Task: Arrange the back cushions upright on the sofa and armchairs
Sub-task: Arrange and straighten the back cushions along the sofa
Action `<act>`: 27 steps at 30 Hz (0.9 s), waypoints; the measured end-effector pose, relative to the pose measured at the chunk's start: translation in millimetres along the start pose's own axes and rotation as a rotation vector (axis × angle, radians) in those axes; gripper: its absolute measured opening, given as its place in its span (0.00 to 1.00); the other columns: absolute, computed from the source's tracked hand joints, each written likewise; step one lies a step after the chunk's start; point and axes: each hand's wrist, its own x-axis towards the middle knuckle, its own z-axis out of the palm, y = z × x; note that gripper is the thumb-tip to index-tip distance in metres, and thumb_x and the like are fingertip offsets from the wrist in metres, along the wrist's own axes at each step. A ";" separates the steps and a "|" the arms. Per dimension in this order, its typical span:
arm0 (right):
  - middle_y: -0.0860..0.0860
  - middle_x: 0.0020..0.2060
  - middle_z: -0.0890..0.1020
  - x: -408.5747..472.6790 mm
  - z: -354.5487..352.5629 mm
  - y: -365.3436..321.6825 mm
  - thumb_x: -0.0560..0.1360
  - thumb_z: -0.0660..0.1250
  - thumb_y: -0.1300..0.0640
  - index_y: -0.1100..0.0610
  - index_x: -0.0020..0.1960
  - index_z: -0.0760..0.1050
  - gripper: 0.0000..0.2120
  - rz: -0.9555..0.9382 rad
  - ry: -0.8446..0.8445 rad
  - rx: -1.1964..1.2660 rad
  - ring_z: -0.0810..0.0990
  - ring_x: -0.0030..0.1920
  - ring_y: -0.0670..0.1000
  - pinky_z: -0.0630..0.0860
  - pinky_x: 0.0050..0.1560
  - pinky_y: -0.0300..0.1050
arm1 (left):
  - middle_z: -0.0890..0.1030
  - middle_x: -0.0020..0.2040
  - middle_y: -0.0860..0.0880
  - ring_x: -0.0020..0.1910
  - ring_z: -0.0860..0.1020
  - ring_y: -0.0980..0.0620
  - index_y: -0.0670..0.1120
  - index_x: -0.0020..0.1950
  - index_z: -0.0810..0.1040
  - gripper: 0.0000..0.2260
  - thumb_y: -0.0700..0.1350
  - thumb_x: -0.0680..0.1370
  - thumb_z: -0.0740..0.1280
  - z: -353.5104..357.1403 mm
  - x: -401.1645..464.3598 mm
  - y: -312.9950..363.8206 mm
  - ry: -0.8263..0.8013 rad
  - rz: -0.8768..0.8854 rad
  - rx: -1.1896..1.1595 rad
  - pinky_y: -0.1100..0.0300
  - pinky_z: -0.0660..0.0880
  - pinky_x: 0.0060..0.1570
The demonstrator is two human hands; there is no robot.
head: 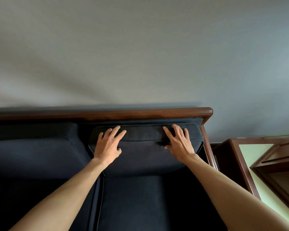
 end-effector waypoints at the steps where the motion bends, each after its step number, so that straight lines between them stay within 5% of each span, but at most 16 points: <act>1: 0.60 0.75 0.60 7.5 -2.1 1.2 0.75 0.70 0.46 0.51 0.80 0.52 0.41 -0.001 -0.029 -0.011 0.55 0.77 0.60 0.53 0.74 0.65 | 0.73 0.71 0.47 0.68 0.72 0.41 0.52 0.73 0.71 0.38 0.43 0.64 0.79 1.4 4.2 -0.3 0.028 -0.008 -0.007 0.37 0.72 0.60; 12: 0.58 0.78 0.50 4.4 -2.8 -4.3 0.80 0.63 0.45 0.53 0.81 0.41 0.41 0.036 -0.116 -0.003 0.43 0.80 0.58 0.44 0.75 0.66 | 0.49 0.81 0.49 0.79 0.47 0.42 0.51 0.80 0.45 0.38 0.40 0.78 0.65 11.0 -1.3 10.0 -0.097 -0.030 -0.038 0.38 0.49 0.74; 22: 0.58 0.79 0.47 -17.1 -16.4 -19.9 0.78 0.64 0.54 0.57 0.80 0.41 0.41 0.041 -0.199 0.010 0.41 0.79 0.59 0.44 0.75 0.67 | 0.49 0.81 0.46 0.79 0.47 0.45 0.47 0.80 0.46 0.33 0.45 0.81 0.62 -8.6 -16.2 28.3 -0.178 -0.074 -0.096 0.40 0.49 0.76; 27: 0.57 0.75 0.61 -32.6 -59.8 -28.8 0.78 0.64 0.55 0.58 0.75 0.61 0.28 0.067 -0.191 0.090 0.55 0.77 0.58 0.56 0.73 0.64 | 0.63 0.77 0.46 0.76 0.59 0.46 0.45 0.77 0.61 0.26 0.48 0.80 0.64 -53.0 -17.5 52.7 -0.152 -0.080 -0.198 0.40 0.56 0.74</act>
